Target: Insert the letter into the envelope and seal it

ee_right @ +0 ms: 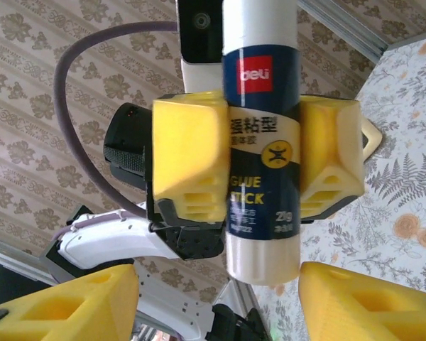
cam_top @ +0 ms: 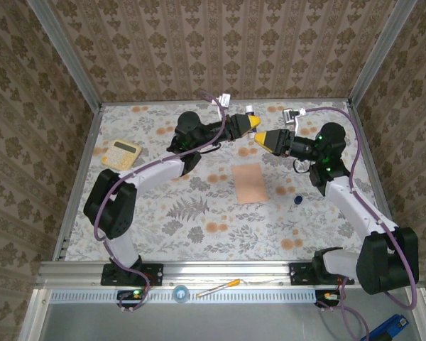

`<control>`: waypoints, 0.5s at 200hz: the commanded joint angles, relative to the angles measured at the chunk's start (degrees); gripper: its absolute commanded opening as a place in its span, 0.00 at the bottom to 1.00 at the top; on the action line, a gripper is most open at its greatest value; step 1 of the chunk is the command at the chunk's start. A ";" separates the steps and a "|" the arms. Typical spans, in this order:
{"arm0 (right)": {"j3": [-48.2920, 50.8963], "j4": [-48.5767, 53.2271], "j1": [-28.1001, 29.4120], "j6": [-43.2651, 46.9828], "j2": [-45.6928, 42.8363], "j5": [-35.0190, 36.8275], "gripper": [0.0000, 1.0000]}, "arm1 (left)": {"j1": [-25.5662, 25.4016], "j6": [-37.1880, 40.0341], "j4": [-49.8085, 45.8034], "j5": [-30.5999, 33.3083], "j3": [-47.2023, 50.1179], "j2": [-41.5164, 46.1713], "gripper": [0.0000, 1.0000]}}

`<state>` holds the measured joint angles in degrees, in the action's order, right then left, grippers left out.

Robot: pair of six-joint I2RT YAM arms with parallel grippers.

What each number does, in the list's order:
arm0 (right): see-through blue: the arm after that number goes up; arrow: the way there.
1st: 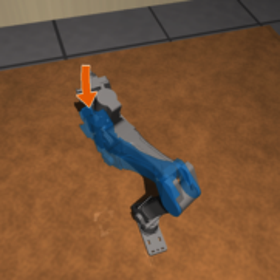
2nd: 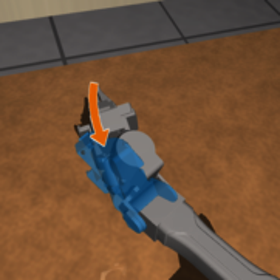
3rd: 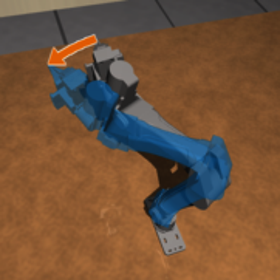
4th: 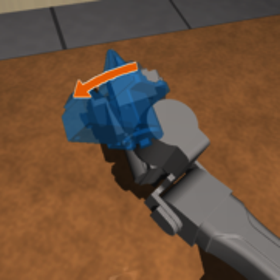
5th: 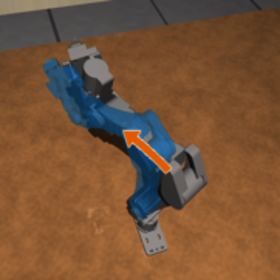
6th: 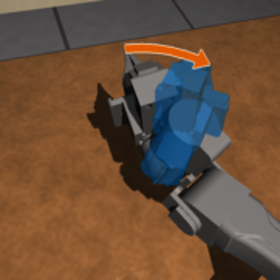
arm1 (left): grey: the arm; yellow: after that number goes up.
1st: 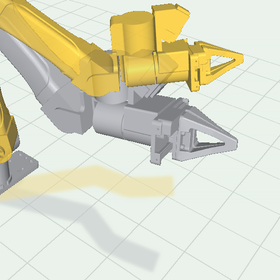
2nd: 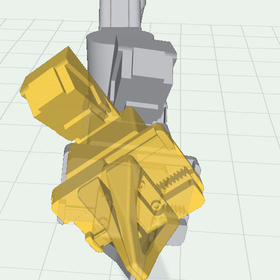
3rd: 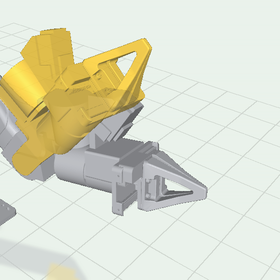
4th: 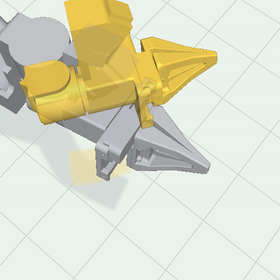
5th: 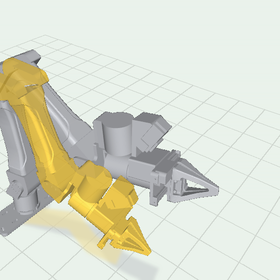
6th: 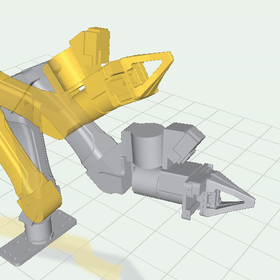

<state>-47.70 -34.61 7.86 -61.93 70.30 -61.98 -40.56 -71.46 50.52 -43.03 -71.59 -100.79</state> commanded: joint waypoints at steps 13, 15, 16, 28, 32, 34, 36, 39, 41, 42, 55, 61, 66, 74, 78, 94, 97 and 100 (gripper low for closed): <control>-2.38 -2.49 1.28 0.50 1.19 -1.47 0.56 | -0.27 -1.22 4.16 -1.00 -1.57 -0.04 0.05; -2.39 -2.48 1.30 0.58 1.20 -1.48 0.56 | -0.30 -1.22 4.08 -0.94 -1.61 -0.04 0.05; -2.39 -2.48 1.34 0.63 1.22 -1.44 0.55 | -0.31 -1.22 4.07 -0.97 -1.61 -0.07 0.05; -2.48 -2.13 1.55 0.96 1.44 -1.09 0.55 | -0.37 -1.22 3.97 -0.91 -1.84 -0.11 0.05; -2.47 -2.06 1.62 1.13 1.46 -0.97 0.55 | -0.39 -1.31 3.94 -0.84 -1.88 -0.17 0.05; -2.43 -1.94 1.63 1.12 1.43 -0.89 0.55 | -0.40 -1.31 3.90 -0.90 -1.95 -0.19 0.05; -2.47 -1.88 1.63 1.18 1.48 -0.78 0.55 | -0.40 -1.31 3.93 -0.92 -1.94 -0.19 0.05; -2.53 -1.81 1.63 1.30 1.50 -0.71 0.55 | -0.40 -1.35 3.93 -0.92 -1.97 -0.19 0.05; -2.56 -1.79 1.59 1.38 1.50 -0.70 0.55 | -0.40 -1.39 3.96 -0.94 -1.97 -0.19 0.05; -2.56 -1.74 1.61 1.38 1.50 -0.69 0.55 | -0.40 -1.39 3.97 -0.93 -1.97 -0.19 0.05; -2.81 -1.67 1.70 1.47 1.67 -0.54 0.54 | -0.48 -1.43 3.86 -0.99 -2.06 -0.19 0.05; -2.99 -1.51 1.66 1.56 1.80 -0.52 0.52 | -0.40 -1.47 3.83 -1.01 -2.11 -0.17 0.05; -3.04 -1.51 1.72 1.63 1.92 -0.44 0.51 | -0.38 -1.42 3.67 -1.12 -2.14 -0.14 0.05; -3.18 -1.48 1.79 1.64 2.03 -0.34 0.50 | -0.40 -1.40 3.54 -1.11 -2.06 -0.11 0.05; -3.19 -1.51 1.81 1.66 2.11 -0.30 0.49 | -0.41 -1.40 3.53 -1.16 -2.06 -0.15 0.05; -3.44 -1.40 1.80 1.80 2.35 -0.10 0.44 | -0.46 -1.41 3.53 -1.16 -2.06 -0.19 0.05; -3.41 -1.42 1.73 1.74 2.37 -0.06 0.43 | -0.40 -1.40 3.53 -1.15 -2.09 -0.19 0.05; -3.40 -1.42 1.78 1.74 2.45 0.05 0.42 | -0.37 -1.40 3.53 -1.18 -2.11 -0.19 0.05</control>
<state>-48.93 -34.52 9.28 -61.32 72.34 -61.98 -40.84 -72.47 51.29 -43.31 -71.66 -100.79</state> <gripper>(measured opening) 0.449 0.256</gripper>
